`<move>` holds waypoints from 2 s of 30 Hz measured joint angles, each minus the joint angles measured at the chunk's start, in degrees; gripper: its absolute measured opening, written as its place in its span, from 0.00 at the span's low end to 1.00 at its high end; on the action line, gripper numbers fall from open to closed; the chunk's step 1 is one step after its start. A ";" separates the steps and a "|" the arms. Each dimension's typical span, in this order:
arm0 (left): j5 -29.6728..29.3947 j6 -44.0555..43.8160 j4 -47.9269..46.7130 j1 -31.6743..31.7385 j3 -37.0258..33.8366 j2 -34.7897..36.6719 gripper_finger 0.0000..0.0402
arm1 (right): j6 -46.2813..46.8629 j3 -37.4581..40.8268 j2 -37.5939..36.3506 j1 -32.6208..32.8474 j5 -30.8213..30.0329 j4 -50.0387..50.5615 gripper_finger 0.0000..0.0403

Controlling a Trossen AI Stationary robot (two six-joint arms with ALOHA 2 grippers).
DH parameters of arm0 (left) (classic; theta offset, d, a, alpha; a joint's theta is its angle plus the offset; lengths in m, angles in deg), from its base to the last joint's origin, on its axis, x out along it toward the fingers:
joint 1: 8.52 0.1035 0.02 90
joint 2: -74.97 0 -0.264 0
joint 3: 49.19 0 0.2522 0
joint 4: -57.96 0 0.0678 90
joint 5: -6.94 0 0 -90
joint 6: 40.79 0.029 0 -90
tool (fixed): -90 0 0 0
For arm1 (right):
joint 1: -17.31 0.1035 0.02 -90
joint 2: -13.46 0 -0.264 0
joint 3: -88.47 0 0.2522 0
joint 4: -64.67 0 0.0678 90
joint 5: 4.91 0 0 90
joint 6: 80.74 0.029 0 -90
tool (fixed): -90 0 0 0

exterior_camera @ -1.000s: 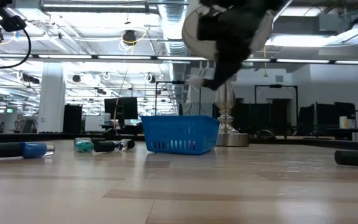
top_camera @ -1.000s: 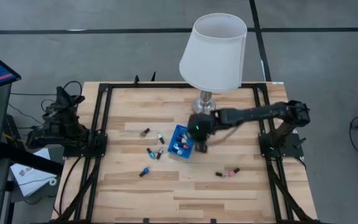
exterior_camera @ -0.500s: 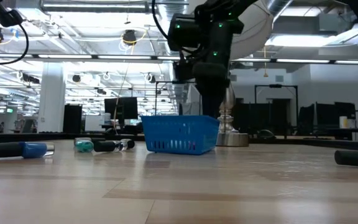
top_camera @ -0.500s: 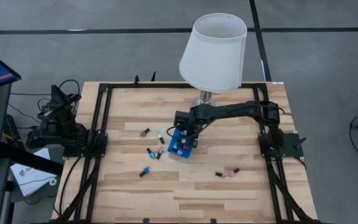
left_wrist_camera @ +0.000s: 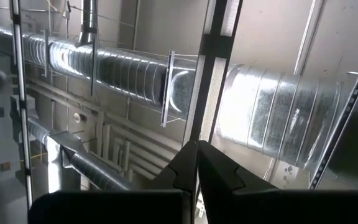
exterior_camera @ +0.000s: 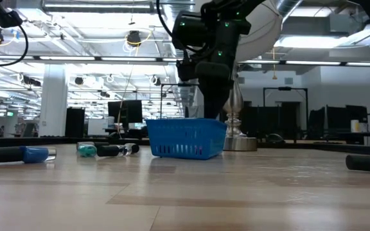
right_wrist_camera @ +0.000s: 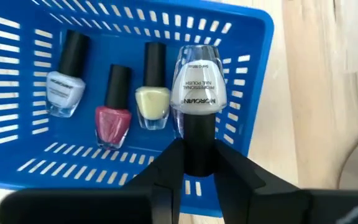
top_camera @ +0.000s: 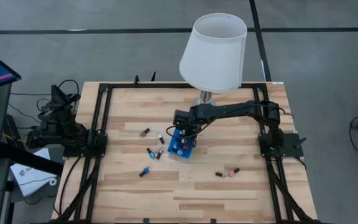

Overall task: Pick & Place Nail Polish
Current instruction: Put the white nail polish into the blue basket

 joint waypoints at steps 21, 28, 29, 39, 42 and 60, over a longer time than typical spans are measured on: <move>0.04 -0.11 0.00 0.00 0.00 0.00 0.02 | -0.59 0.00 -0.02 -0.17 0.17 -0.07 0.18; 0.04 -0.28 0.00 0.00 0.00 0.00 0.02 | -0.61 0.06 -0.02 -0.71 1.57 -1.96 0.18; 0.07 -0.28 0.00 0.00 0.00 0.00 0.02 | -0.59 0.29 -0.06 -0.71 1.57 -2.74 0.18; 0.07 -0.28 0.00 0.00 0.00 0.00 0.02 | 0.46 3.41 -0.11 -0.73 1.60 -4.54 0.18; 0.09 -0.28 0.00 0.00 0.00 0.00 0.02 | 0.46 3.39 -0.11 -0.93 1.60 -4.74 0.18; 0.09 -0.28 0.00 0.00 0.02 0.00 0.02 | -0.15 3.39 -0.11 -1.49 1.56 -5.86 0.19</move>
